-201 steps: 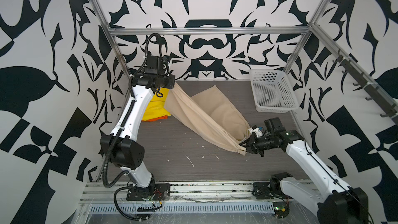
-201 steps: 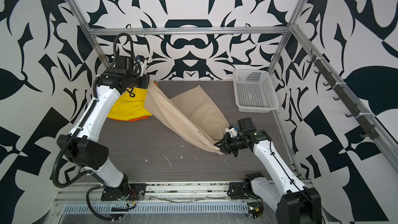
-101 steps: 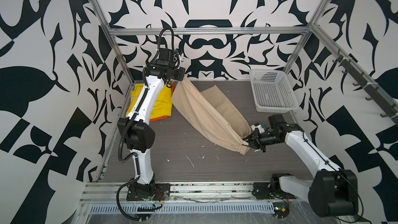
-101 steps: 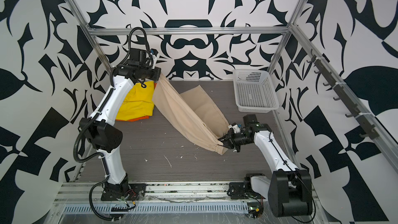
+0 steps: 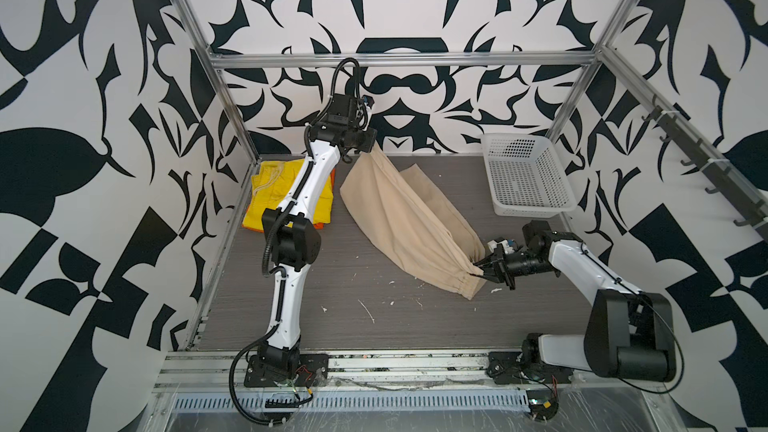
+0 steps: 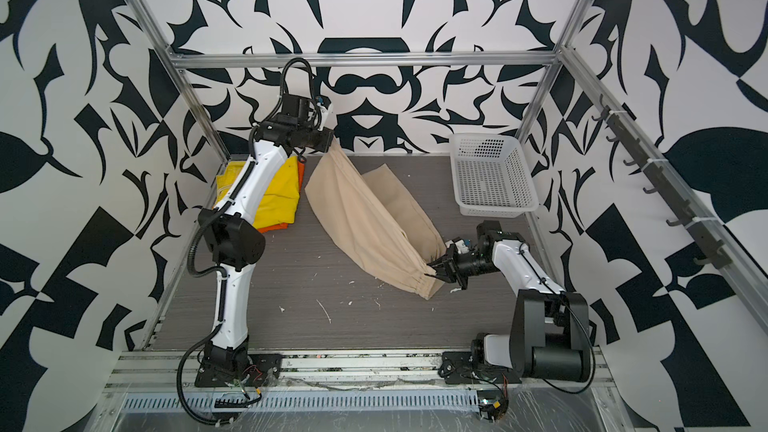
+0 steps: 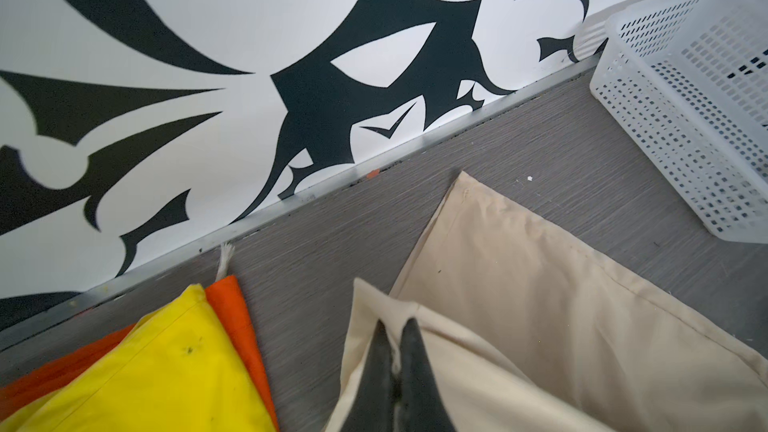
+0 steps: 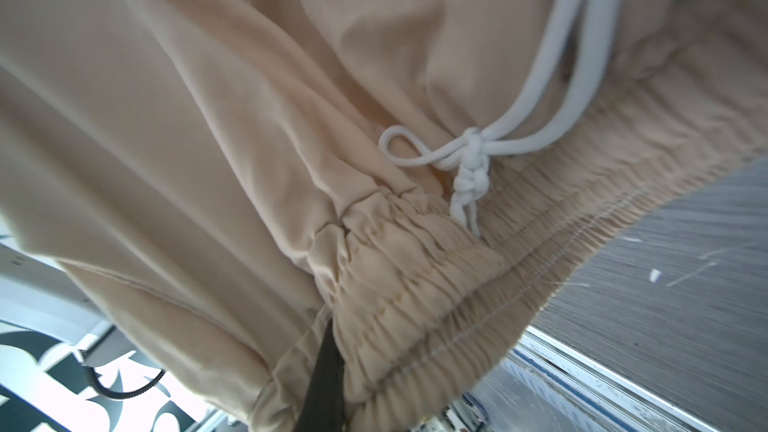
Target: Fold and stack the shorts
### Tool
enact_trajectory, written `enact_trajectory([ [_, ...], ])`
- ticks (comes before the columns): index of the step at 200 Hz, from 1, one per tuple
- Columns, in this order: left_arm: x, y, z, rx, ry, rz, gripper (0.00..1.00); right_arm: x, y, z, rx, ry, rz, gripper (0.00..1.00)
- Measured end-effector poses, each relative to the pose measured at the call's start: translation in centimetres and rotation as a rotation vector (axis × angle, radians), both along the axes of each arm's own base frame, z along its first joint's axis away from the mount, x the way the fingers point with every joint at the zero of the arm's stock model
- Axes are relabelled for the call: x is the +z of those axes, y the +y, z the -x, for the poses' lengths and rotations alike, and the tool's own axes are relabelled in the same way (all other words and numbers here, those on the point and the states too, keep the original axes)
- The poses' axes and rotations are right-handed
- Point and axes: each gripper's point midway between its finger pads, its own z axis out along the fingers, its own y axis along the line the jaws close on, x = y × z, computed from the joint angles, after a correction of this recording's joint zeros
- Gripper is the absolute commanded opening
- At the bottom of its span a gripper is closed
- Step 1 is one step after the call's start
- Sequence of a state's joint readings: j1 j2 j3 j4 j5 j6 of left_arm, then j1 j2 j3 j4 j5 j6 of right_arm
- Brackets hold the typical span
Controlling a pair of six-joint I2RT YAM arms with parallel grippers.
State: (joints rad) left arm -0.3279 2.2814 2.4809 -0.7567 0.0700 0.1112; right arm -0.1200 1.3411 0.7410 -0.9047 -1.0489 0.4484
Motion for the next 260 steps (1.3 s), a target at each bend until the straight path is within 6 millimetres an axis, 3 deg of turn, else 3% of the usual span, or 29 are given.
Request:
enact_trajectory([
  [13,-0.7,-1.4,-0.8,-0.02,-0.018,0.007,0.0,-0.3,-0.8,-0.4,-0.035,0.014,-0.005,0.02],
  [27,-1.9,-3.4,-1.7,-0.043,-0.04,0.014,0.01,-0.8,-1.9,-0.7,-0.083,0.031,-0.008,0.13],
  [43,-3.6,-5.9,-3.1,-0.067,-0.082,0.015,0.43,-1.4,-2.9,-0.9,-0.145,0.056,0.003,0.43],
  [54,-4.6,-7.1,-4.3,-0.063,-0.116,0.016,0.63,-1.8,-3.5,-0.9,-0.179,0.054,0.029,0.59],
  [72,-7.2,-7.9,-5.3,-0.045,-0.12,-0.005,0.83,-1.9,-4.5,-1.2,-0.239,0.038,0.093,0.74],
  [84,-8.9,-7.8,-5.5,-0.027,-0.104,-0.031,0.91,-1.2,-5.3,-1.7,-0.271,-0.016,0.155,0.76],
  [113,-10.9,-5.9,-4.5,0.021,-0.06,-0.103,0.93,2.1,-7.6,-3.6,-0.334,-0.173,0.317,0.79],
  [139,-10.1,-4.5,-2.0,0.03,-0.015,-0.124,0.89,4.8,-8.3,-4.9,-0.337,-0.287,0.418,0.77],
  [154,-8.9,-3.9,0.0,0.026,0.016,-0.091,0.87,5.5,-6.9,-5.1,-0.27,-0.338,0.464,0.76],
  [181,-8.2,-4.5,3.0,0.003,0.081,0.031,0.86,5.5,-2.0,-4.9,-0.109,-0.422,0.484,0.73],
  [201,-10.7,-5.1,3.9,0.01,0.169,0.095,0.86,4.1,1.3,-5.0,-0.014,-0.441,0.473,0.72],
  [218,-14.2,-5.6,4.2,0.034,0.268,0.131,0.81,1.3,3.0,-5.2,0.028,-0.4,0.469,0.71],
  [241,-19.1,-5.7,5.0,0.077,0.399,0.157,0.81,-2.8,3.0,-4.7,0.033,-0.311,0.495,0.71],
  [260,-22.4,-4.7,6.5,0.137,0.5,0.156,0.8,-4.8,2.3,-4.2,0.025,-0.255,0.518,0.71],
])
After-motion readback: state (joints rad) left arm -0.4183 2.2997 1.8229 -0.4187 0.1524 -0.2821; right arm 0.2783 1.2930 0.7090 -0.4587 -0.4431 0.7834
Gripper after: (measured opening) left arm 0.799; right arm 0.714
